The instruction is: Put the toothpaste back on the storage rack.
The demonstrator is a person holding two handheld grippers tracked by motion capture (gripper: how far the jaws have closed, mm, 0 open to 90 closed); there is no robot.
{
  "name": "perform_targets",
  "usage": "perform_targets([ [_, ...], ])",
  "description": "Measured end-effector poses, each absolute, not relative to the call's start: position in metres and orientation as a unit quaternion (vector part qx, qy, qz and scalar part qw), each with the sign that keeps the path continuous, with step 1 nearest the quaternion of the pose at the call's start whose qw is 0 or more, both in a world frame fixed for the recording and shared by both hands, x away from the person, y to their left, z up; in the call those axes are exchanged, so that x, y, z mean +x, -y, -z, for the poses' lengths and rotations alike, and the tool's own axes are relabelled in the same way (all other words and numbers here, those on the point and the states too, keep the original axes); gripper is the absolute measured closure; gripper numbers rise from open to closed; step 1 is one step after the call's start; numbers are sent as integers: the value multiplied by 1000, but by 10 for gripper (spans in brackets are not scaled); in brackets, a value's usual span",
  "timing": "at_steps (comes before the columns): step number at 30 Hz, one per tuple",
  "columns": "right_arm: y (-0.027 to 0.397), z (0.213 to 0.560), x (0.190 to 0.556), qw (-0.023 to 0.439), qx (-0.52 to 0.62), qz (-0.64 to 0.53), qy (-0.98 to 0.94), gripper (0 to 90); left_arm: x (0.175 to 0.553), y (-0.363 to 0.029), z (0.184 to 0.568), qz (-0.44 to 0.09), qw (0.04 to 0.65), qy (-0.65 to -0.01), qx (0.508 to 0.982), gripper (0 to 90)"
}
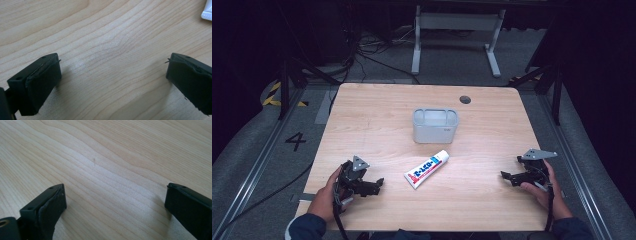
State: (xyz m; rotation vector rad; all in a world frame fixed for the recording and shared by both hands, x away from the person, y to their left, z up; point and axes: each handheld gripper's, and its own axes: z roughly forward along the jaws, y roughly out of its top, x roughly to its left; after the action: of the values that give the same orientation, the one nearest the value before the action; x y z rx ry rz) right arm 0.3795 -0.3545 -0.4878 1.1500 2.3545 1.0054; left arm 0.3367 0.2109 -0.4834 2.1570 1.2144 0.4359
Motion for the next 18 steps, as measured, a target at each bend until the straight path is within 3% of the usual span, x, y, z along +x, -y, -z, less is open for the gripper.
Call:
perform_targets([
  [8, 353, 488, 379, 171, 408, -351, -825, 42, 335, -214, 483, -158, 309, -437, 830, 5],
  [13, 352, 485, 378, 174, 371, -356, -840, 137, 337, -222, 483, -150, 315, -399, 848, 5],
  [18, 342, 474, 377, 194, 311, -318, -874, 232, 332, -221, 483, -154, 314, -413, 841, 5],
])
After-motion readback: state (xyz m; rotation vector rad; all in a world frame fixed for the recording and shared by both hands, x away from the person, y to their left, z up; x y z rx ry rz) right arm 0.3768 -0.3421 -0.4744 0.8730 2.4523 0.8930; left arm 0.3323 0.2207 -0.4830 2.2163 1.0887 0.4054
